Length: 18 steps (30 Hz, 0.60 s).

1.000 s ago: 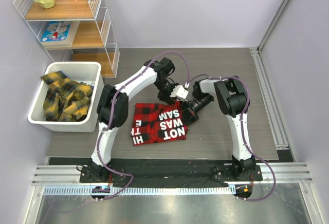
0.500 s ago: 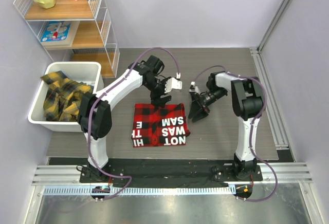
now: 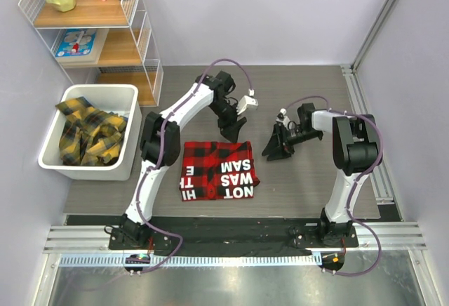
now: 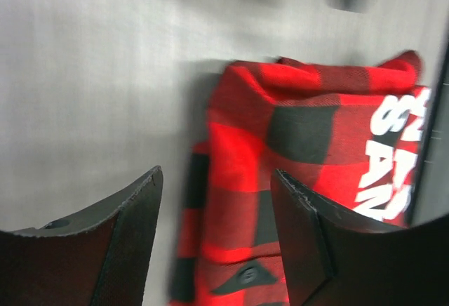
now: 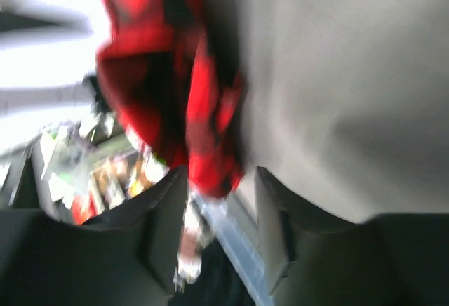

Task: Fold and stack the long sleeve shirts
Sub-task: Fold the shirt

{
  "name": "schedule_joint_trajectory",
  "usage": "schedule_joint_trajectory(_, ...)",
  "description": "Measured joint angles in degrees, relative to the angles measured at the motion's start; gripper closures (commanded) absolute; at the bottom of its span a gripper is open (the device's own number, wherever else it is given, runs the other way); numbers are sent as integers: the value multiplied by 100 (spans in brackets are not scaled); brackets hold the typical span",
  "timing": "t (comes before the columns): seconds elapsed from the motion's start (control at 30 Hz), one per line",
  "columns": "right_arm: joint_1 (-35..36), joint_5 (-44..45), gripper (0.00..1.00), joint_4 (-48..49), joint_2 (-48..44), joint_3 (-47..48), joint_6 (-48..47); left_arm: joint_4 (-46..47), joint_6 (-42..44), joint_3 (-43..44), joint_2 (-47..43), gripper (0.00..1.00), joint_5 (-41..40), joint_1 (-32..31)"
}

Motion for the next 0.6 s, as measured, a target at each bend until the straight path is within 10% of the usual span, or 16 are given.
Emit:
schedule_joint_trajectory(0.2, 68, 514, 55, 1600, 323, 120, 1246, -483, 31, -179, 98, 41, 413, -26)
schedule_joint_trajectory(0.6, 584, 439, 55, 2162, 929, 787, 1891, -9, -247, -1108, 103, 89, 345, -81)
